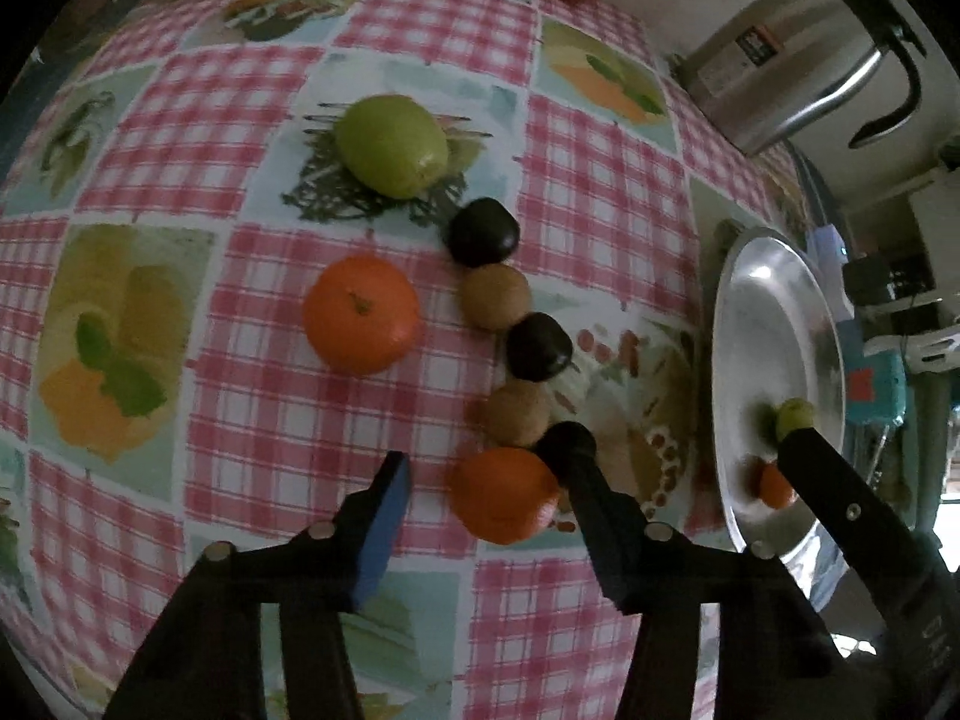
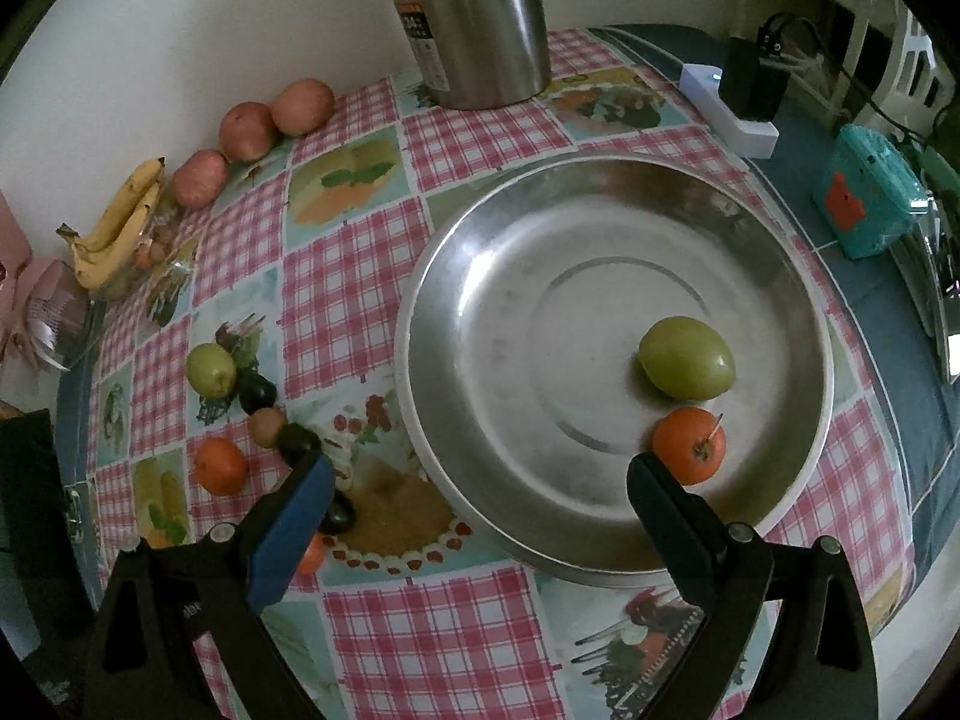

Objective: Organize fruits
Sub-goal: 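Grasp the next orange with the left tool while the right tool reaches a dark plum, then lift the orange with the left tool while the right tool grasps the dark plum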

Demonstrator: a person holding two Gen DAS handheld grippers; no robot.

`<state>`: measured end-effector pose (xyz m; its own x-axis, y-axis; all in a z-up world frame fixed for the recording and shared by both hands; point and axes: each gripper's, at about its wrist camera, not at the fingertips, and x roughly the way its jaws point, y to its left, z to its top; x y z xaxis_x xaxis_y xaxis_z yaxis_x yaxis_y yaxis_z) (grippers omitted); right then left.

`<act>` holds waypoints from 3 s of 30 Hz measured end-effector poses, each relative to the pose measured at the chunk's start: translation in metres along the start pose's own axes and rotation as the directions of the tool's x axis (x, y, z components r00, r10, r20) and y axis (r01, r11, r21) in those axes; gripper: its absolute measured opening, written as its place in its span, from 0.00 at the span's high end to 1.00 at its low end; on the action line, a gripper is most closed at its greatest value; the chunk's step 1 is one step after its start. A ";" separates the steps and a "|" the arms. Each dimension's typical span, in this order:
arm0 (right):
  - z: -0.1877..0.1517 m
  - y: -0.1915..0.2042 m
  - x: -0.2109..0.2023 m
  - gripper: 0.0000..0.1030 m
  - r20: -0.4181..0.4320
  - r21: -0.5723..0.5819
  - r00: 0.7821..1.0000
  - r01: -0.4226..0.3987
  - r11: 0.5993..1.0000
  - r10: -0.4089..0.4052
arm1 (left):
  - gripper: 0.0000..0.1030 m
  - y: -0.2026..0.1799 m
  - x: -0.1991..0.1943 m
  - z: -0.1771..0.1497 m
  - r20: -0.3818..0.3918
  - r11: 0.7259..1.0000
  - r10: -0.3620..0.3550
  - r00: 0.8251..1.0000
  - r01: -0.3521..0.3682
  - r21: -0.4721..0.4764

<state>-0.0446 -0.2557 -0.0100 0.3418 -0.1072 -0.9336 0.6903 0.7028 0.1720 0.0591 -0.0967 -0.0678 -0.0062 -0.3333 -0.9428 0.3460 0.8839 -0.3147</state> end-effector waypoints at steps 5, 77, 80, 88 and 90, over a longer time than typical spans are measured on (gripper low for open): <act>0.000 -0.001 0.001 0.05 -0.006 0.003 1.000 0.001 1.000 -0.001 | 0.62 -0.005 0.003 -0.002 -0.013 1.000 -0.013 1.000 0.014 0.016; -0.029 0.084 0.064 0.71 -0.218 -0.240 0.965 -0.195 0.951 0.143 | 0.63 0.053 -0.047 0.022 0.153 0.983 0.024 0.988 0.005 -0.186; -0.028 0.086 0.065 0.72 -0.218 -0.241 0.965 -0.196 0.951 0.144 | 0.63 0.053 -0.048 0.022 0.154 0.983 0.027 0.988 0.002 -0.186; -0.028 0.087 0.066 0.73 -0.218 -0.248 0.966 -0.195 0.949 0.141 | 0.63 0.053 -0.048 0.022 0.155 0.983 0.032 0.987 -0.003 -0.185; -0.028 0.087 0.066 0.73 -0.219 -0.248 0.965 -0.196 0.949 0.142 | 0.63 0.054 -0.048 0.022 0.159 0.982 0.035 0.987 -0.005 -0.190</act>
<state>0.0203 -0.1820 -0.0650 0.2884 0.1506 -0.9456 0.4296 0.8622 0.2684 0.0985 -0.0404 -0.0369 0.1552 -0.3497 -0.9239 0.1616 0.9316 -0.3255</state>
